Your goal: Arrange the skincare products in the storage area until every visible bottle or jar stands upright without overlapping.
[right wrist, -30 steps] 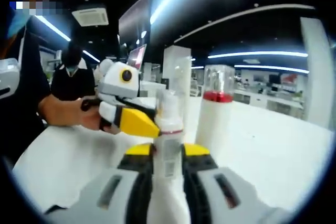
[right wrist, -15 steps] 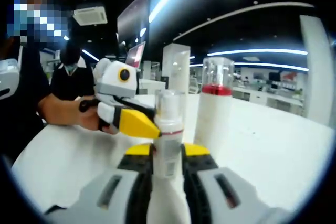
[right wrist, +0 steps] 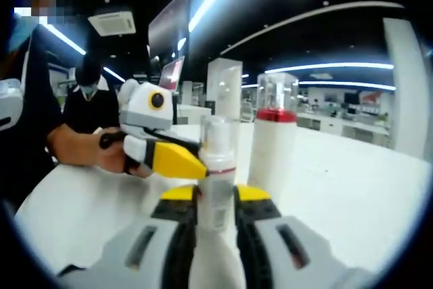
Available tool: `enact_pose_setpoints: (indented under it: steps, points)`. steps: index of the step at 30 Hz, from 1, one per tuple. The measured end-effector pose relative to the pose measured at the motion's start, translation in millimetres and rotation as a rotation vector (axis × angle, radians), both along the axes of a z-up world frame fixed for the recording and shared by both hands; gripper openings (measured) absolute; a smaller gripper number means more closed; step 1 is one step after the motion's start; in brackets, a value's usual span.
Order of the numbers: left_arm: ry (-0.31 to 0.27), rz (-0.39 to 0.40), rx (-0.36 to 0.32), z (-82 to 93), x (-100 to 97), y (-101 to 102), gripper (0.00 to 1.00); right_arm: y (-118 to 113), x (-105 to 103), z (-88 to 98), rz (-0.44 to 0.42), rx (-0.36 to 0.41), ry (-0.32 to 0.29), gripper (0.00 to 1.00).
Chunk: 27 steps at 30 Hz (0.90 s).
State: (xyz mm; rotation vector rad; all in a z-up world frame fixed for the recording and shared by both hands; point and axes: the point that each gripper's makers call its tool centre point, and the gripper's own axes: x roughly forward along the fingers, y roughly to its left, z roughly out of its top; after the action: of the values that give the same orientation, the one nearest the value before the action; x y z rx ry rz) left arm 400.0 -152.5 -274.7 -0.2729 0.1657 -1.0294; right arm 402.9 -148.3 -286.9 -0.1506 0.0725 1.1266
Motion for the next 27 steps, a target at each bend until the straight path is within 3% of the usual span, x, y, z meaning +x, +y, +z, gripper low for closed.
enact_pose_setpoints:
  steps: [27]
  points:
    - [-0.007,0.008,0.016,-2.2,0.7,1.4,0.24,-1.0,0.1,2.7,-0.007,0.003,0.007,0.23]
